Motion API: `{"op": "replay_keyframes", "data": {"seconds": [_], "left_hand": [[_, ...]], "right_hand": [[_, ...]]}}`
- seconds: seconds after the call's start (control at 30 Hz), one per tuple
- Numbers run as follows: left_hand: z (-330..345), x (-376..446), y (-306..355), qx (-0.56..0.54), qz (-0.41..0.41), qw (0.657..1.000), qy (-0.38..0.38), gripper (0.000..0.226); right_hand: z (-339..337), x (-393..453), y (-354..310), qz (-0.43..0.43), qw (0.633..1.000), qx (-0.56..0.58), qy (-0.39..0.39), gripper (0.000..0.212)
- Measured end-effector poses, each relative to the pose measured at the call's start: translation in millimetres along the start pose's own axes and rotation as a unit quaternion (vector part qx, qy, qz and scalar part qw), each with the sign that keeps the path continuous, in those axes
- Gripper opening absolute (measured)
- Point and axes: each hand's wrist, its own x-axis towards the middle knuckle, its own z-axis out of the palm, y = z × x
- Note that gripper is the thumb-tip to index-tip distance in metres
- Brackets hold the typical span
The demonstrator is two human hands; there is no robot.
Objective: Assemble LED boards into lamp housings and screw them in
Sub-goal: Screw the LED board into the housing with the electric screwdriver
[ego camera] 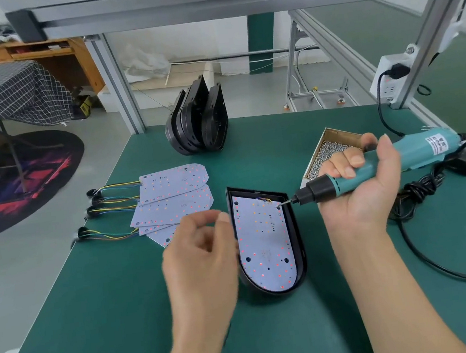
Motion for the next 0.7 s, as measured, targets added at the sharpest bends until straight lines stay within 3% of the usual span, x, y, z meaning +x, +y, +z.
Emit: {"op": "replay_keyframes", "data": {"seconds": [0.07,0.23,0.53,0.7], "left_hand": [[-12.1,10.0,-5.8,0.093,-0.005,0.995,0.019,0.019],[-0.1,22.5,-13.1,0.207,-0.086,0.968,-0.109,0.047],[30.7,36.9,-17.7,0.232,-0.088,0.959,-0.134,0.017],[32.3,36.5,-19.4,0.231,-0.07,0.96,-0.139,0.018]], "right_hand": [[1.3,-0.7,5.9,-0.005,0.999,-0.035,0.006,0.019],[10.3,-1.9,21.8,-0.019,0.995,-0.095,0.012,0.014],[31.6,11.3,44.2,-0.045,0.989,-0.144,-0.001,0.008],[25.2,10.3,57.0,-0.053,0.982,-0.181,-0.004,0.008]]}}
